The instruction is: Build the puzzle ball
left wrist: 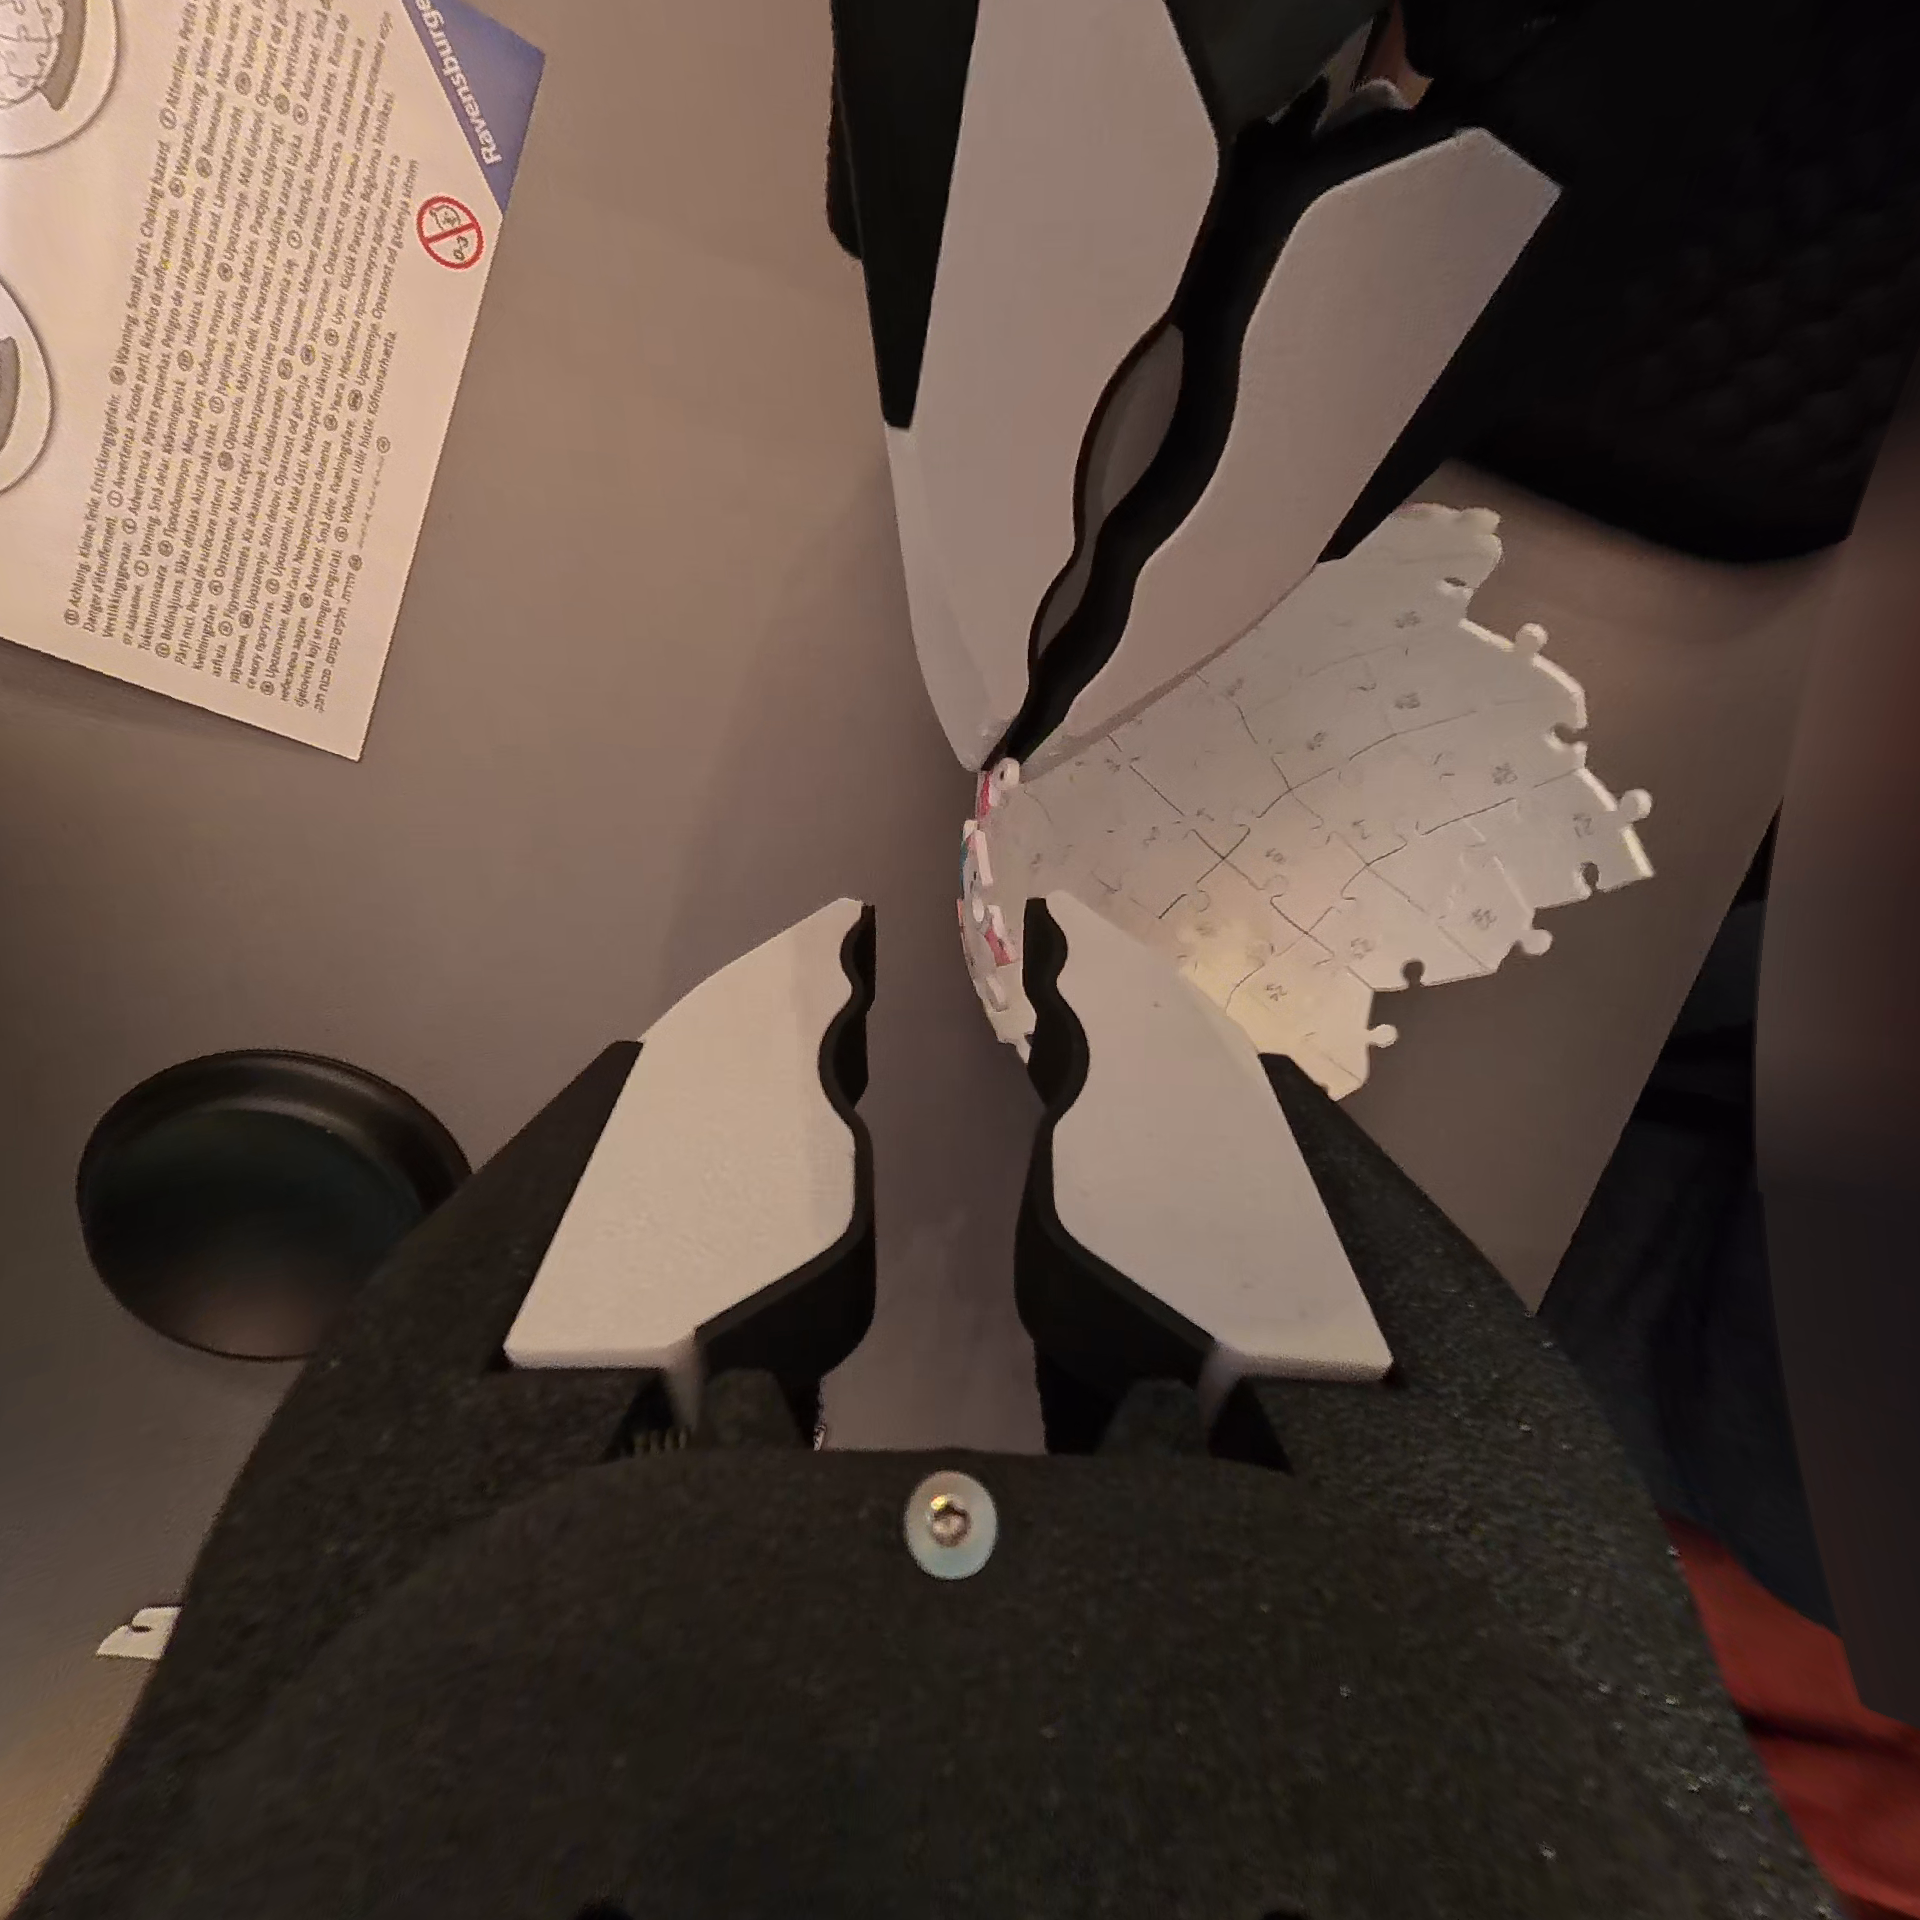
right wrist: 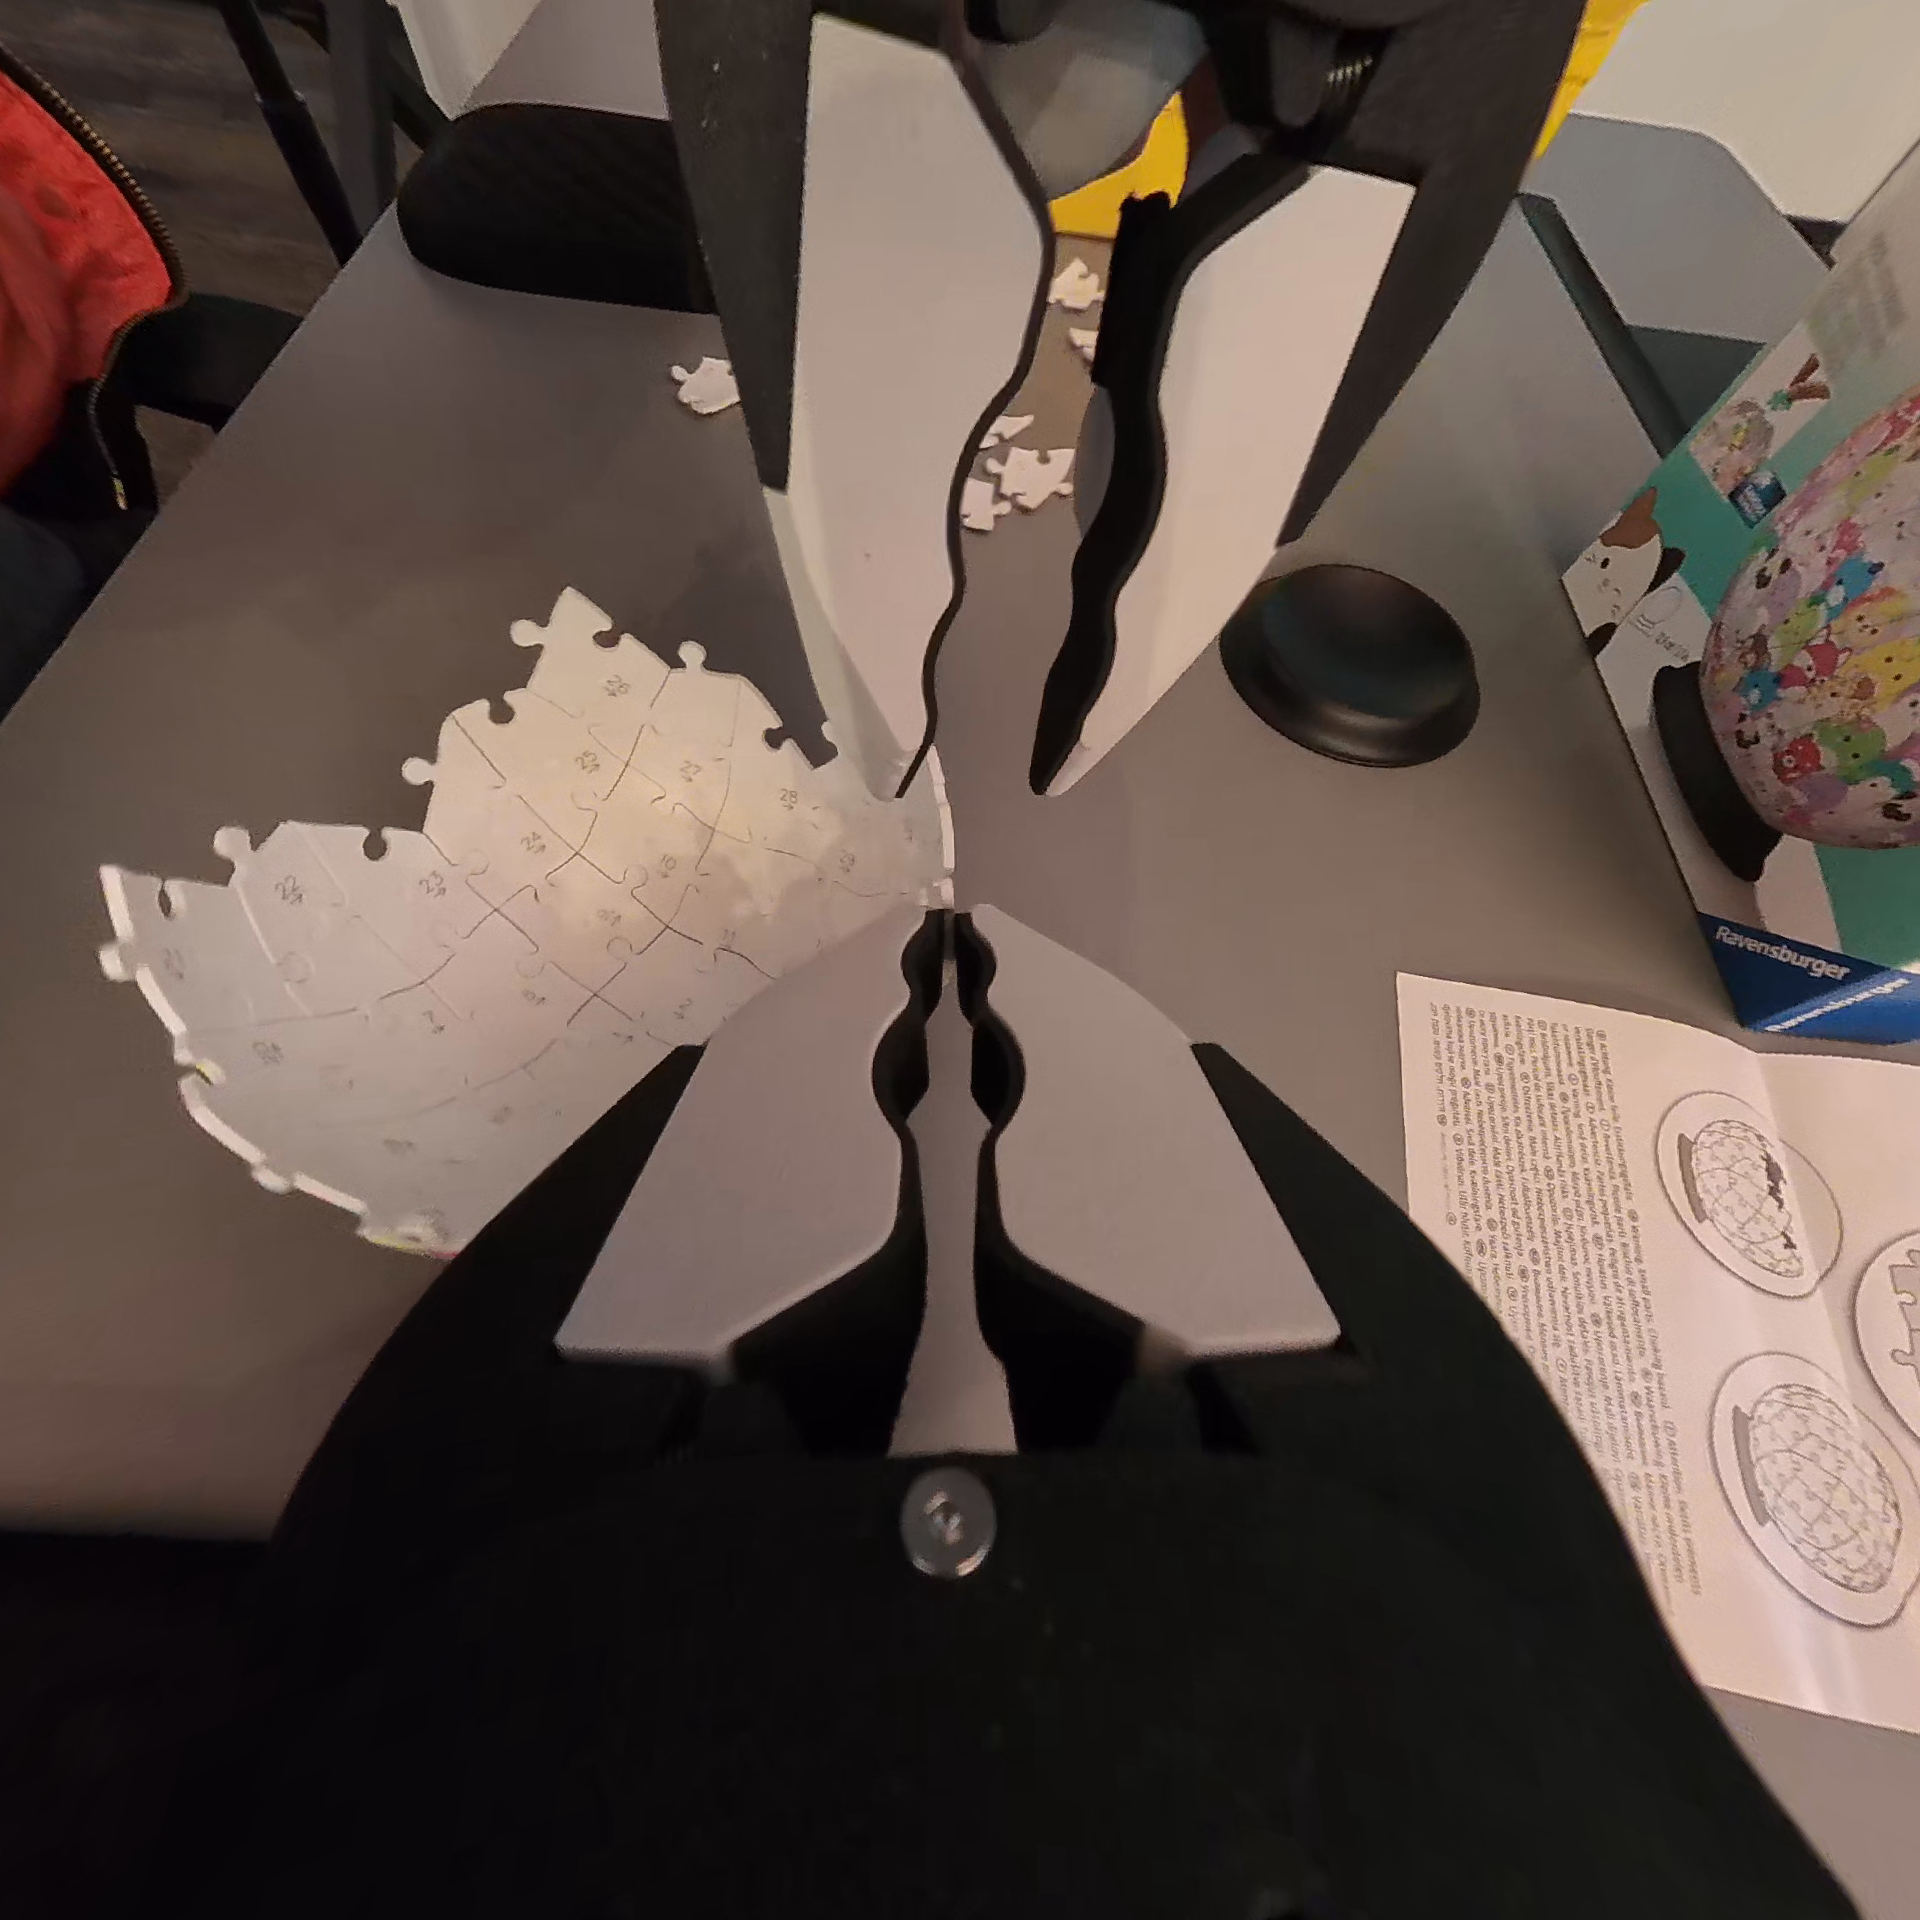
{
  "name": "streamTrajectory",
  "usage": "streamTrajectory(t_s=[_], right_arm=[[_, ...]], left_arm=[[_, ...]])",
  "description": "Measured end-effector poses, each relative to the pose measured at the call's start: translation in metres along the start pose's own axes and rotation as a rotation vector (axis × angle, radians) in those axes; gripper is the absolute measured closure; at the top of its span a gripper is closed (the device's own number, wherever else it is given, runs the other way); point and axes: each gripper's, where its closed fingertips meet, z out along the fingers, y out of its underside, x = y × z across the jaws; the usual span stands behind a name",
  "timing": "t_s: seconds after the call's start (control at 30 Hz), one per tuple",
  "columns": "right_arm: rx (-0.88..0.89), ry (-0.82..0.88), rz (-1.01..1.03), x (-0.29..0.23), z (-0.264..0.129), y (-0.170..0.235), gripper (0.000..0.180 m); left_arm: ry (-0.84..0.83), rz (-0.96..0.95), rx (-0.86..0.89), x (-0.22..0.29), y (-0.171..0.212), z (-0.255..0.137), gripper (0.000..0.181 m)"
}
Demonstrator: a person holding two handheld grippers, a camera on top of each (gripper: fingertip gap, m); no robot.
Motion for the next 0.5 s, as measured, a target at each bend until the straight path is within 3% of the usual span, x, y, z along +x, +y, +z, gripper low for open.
streamTrajectory(t_s=[0.5], right_arm=[[-0.012,-0.004,0.015,-0.0013,0.0058,0.0040,0.177]], left_arm=[[-0.022,-0.002,-0.005,-0.0056,-0.0029,-0.0015,0.149]])
